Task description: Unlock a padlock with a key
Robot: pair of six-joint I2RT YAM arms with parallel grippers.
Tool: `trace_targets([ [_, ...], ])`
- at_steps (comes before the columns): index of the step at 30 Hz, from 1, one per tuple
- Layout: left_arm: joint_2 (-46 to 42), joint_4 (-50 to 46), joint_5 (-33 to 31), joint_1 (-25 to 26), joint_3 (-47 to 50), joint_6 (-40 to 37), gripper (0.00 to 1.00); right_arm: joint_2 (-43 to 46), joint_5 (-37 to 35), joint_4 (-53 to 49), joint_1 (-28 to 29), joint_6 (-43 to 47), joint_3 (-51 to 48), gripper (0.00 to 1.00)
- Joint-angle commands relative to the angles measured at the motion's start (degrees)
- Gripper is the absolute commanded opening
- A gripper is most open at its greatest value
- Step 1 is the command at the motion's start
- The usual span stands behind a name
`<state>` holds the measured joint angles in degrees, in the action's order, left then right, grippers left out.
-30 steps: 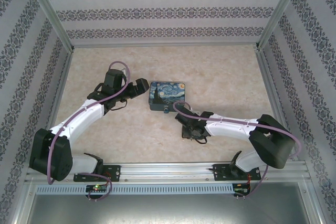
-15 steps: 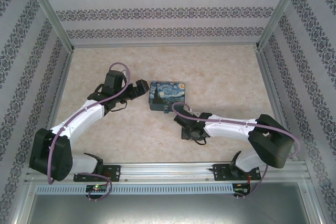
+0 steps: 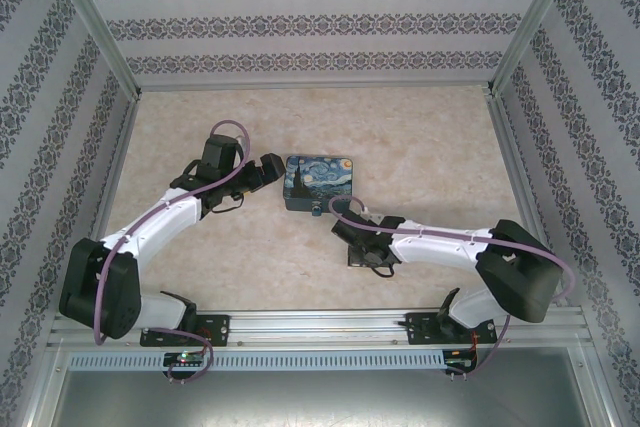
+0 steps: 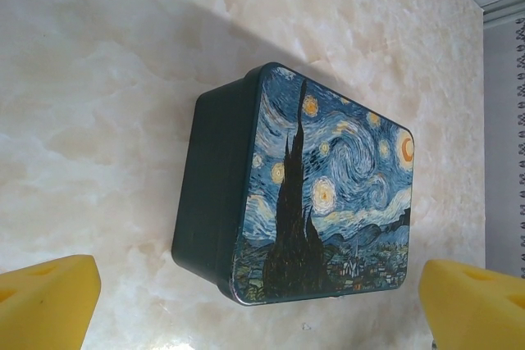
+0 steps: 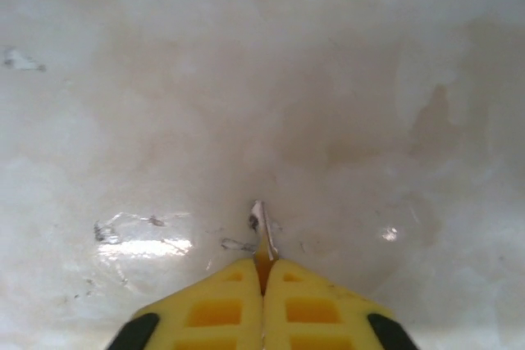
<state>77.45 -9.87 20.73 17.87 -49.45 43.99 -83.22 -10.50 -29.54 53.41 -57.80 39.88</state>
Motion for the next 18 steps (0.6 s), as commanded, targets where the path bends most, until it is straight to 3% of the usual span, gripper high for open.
trace_targets([
  [1,0.59,0.16,0.96,-0.48,-0.56,0.49,1.00,-2.16,1.63,2.09,0.13,0.18,-3.05,0.00],
  [11,1.83,0.94,2.07,-0.48,-1.68,0.58,1.00,5.68,4.52,4.52,-4.28,7.56,-2.30,0.00],
  [18,2.39,2.16,1.99,-0.49,-1.26,1.40,1.00,12.38,11.58,8.55,-10.49,12.08,-4.66,0.00],
])
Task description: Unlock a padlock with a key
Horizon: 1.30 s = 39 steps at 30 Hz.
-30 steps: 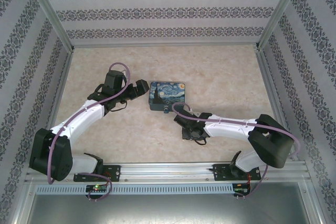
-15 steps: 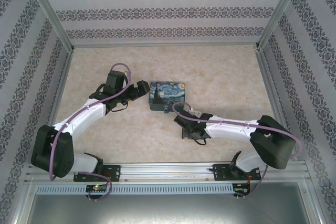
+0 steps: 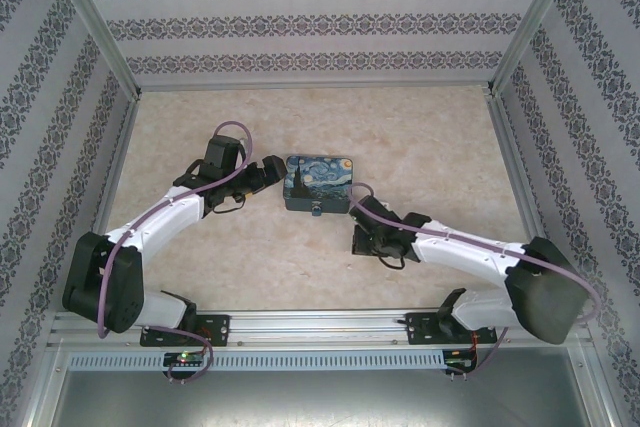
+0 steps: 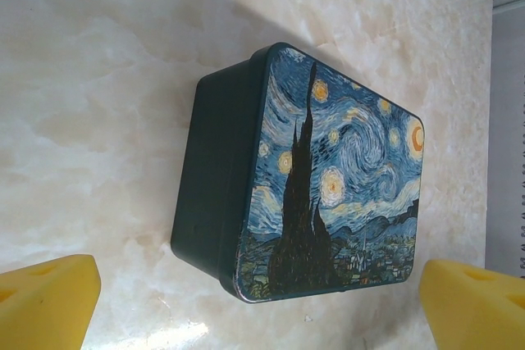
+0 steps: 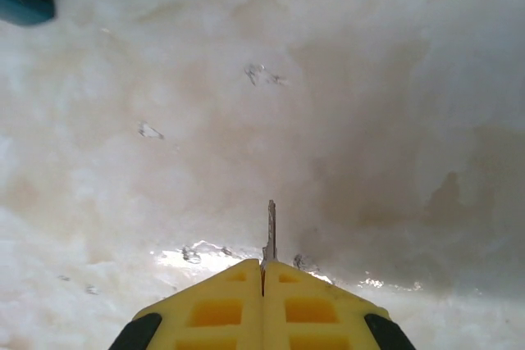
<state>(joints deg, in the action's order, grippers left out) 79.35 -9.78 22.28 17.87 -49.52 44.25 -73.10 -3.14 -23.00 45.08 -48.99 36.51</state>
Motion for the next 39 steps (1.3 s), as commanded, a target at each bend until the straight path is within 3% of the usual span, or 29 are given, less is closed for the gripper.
trace_targets([
  [1,0.45,2.21,0.45,-0.43,-0.97,1.35,1.00,3.09,5.66,2.51,-3.45,3.94,-1.56,0.00],
  [9,0.56,4.96,2.97,0.22,-0.41,3.67,1.00,8.33,18.07,9.29,-11.54,7.66,-3.21,0.00],
  [16,2.64,12.97,12.26,1.20,-0.68,7.57,1.00,11.63,30.74,19.09,-15.23,9.79,-4.59,0.00],
  [22,4.94,22.50,19.02,2.26,-0.80,13.81,0.97,11.13,37.35,25.09,-18.94,7.79,-4.29,0.00],
  [30,8.36,23.36,20.84,3.91,-3.77,22.08,0.78,7.19,32.59,23.02,-18.14,8.16,1.36,0.00],
  [39,9.57,14.23,18.68,6.76,-8.79,29.38,0.66,3.65,14.69,14.70,-9.49,17.25,9.15,0.00],
])
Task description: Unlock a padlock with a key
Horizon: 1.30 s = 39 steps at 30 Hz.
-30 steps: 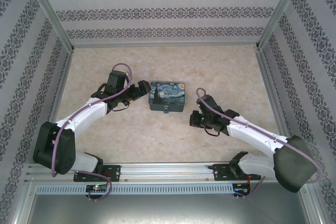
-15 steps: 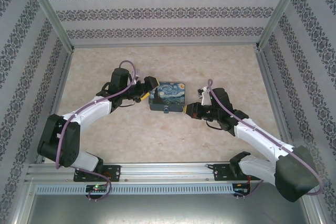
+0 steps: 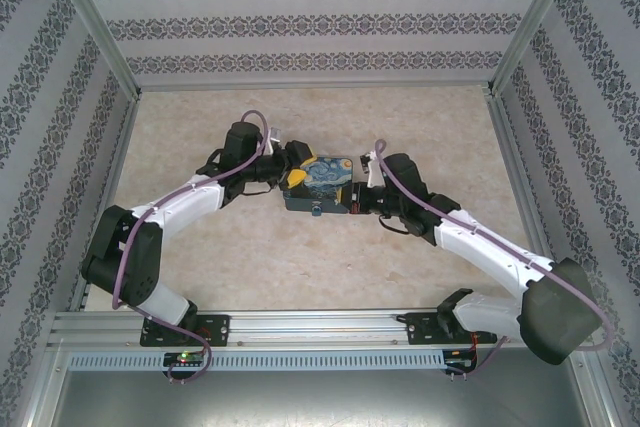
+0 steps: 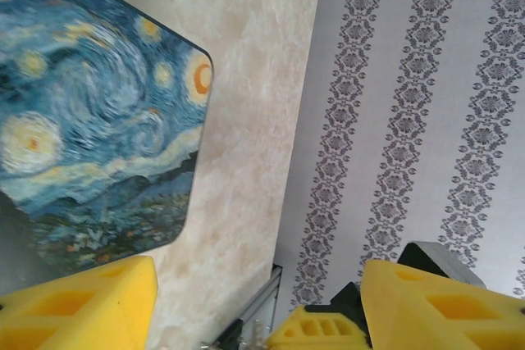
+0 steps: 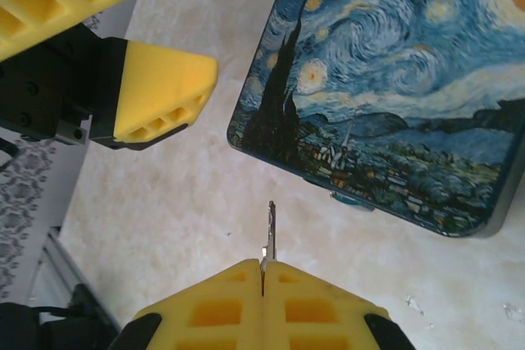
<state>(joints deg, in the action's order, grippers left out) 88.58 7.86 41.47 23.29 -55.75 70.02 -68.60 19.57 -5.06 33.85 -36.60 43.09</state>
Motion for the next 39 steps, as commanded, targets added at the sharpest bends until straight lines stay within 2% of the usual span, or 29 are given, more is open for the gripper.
trace_targets([
  [1,0.45,-3.70,-0.60,1.60,-2.97,4.16,0.65,-1.05,-9.12,-3.57,2.43,5.70,2.98,0.00],
  [4,1.11,-4.62,-0.69,2.74,-4.05,5.04,0.61,-1.77,-11.43,-4.42,3.55,7.70,4.21,0.00],
  [12,4.00,-6.65,-1.47,6.37,-6.50,4.60,0.51,-3.89,-11.82,-5.23,5.57,10.49,6.21,0.00],
  [25,5.83,-8.00,-2.88,8.62,-6.75,3.78,0.47,-4.26,-12.29,-5.27,6.25,11.31,5.88,0.00],
  [39,7.31,-8.56,-3.07,9.23,-6.93,3.13,0.28,-4.00,-12.54,-4.98,6.24,11.13,5.01,0.00],
])
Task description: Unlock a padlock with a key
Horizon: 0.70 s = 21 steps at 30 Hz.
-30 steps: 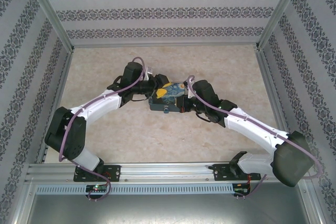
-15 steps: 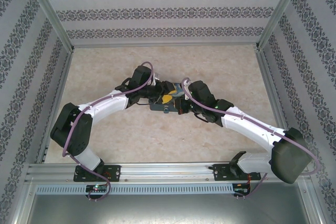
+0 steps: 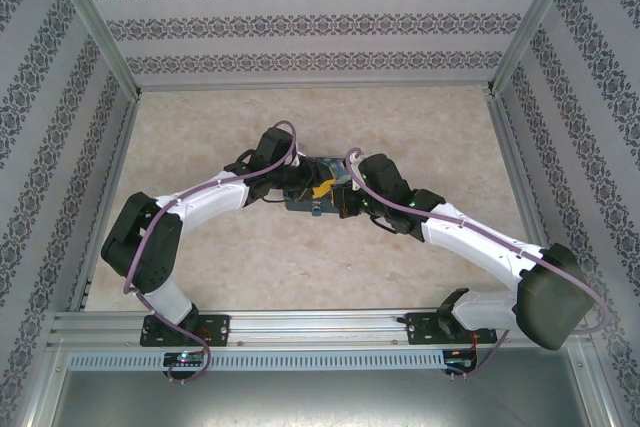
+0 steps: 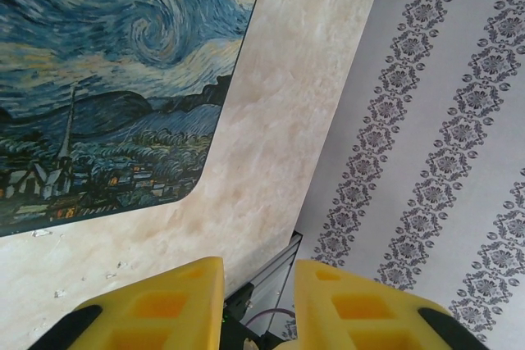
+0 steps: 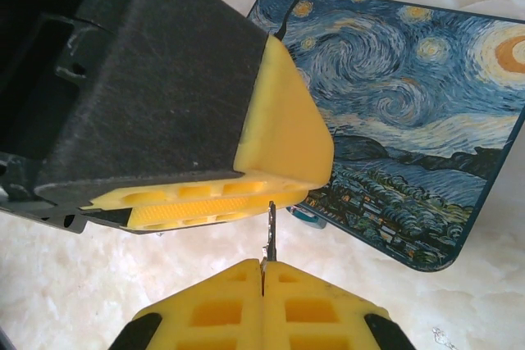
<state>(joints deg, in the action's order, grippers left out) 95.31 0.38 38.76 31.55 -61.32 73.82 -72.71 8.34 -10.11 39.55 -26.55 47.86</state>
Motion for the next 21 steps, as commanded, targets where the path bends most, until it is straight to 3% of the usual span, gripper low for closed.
trace_targets([
  [1,0.71,-1.08,-0.36,0.97,-1.37,-0.70,0.27,0.10,-1.35,0.04,0.60,1.09,0.22,0.00],
  [9,0.94,-1.08,-0.36,0.98,-1.24,-0.65,0.15,-0.29,-1.25,0.33,0.60,0.89,-0.04,0.00],
  [21,1.02,-3.14,-0.44,1.15,-1.79,-2.56,0.07,-1.21,-1.28,0.80,0.53,0.77,-0.06,0.00],
])
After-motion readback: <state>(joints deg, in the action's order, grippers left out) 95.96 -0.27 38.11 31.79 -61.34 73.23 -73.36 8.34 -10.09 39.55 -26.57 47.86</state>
